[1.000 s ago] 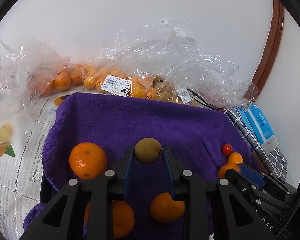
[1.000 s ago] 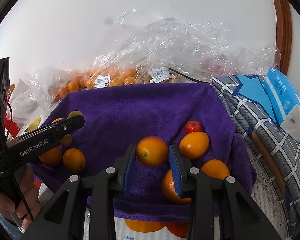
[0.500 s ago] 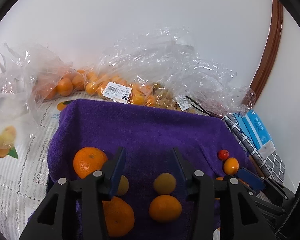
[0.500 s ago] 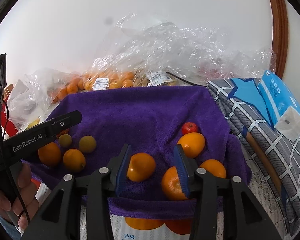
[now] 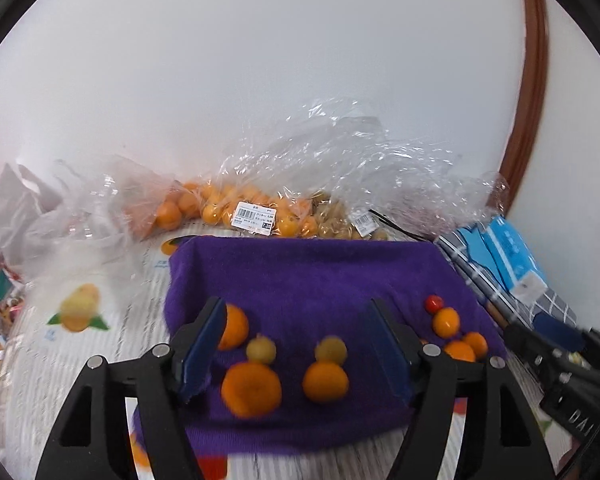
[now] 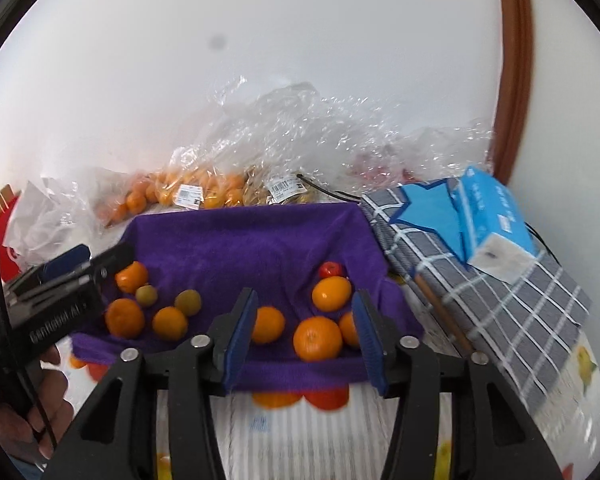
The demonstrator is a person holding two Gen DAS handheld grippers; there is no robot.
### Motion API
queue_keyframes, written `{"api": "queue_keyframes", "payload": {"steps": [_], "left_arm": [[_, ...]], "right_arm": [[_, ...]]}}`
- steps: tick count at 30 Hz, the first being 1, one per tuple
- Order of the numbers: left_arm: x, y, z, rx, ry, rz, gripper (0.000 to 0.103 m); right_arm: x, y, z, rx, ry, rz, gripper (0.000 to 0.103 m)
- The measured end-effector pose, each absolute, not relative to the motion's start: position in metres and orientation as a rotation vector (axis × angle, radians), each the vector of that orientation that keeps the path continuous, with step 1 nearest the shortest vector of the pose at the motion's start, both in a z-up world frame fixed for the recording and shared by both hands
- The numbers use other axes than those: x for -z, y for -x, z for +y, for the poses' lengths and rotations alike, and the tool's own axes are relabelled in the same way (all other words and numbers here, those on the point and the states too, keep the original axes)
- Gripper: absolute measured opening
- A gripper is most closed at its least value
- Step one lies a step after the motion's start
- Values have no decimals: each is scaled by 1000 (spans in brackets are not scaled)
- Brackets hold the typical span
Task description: Organize fruits
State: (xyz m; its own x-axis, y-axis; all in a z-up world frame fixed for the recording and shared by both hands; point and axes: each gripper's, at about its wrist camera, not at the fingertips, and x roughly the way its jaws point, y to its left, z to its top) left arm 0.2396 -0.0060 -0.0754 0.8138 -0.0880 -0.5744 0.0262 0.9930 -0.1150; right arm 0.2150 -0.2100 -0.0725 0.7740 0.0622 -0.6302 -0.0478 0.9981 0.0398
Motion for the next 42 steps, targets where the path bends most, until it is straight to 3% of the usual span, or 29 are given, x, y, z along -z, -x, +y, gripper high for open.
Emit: {"api": "queue_keyframes", "payload": {"steps": [4, 11, 14, 42], "left_arm": [[62, -196, -16, 69, 67, 623, 77], [35, -129, -25, 63, 37, 584, 95], [24, -104, -22, 52, 32, 562, 100], [11, -49, -13, 17, 47, 553, 102]], "right_arm": [[56, -180, -210, -29, -3, 687, 54], [30, -109, -216, -28, -11, 629, 88], [20, -86, -220, -29, -14, 607, 98], [1, -21, -223, 39, 3, 600, 100]]}}
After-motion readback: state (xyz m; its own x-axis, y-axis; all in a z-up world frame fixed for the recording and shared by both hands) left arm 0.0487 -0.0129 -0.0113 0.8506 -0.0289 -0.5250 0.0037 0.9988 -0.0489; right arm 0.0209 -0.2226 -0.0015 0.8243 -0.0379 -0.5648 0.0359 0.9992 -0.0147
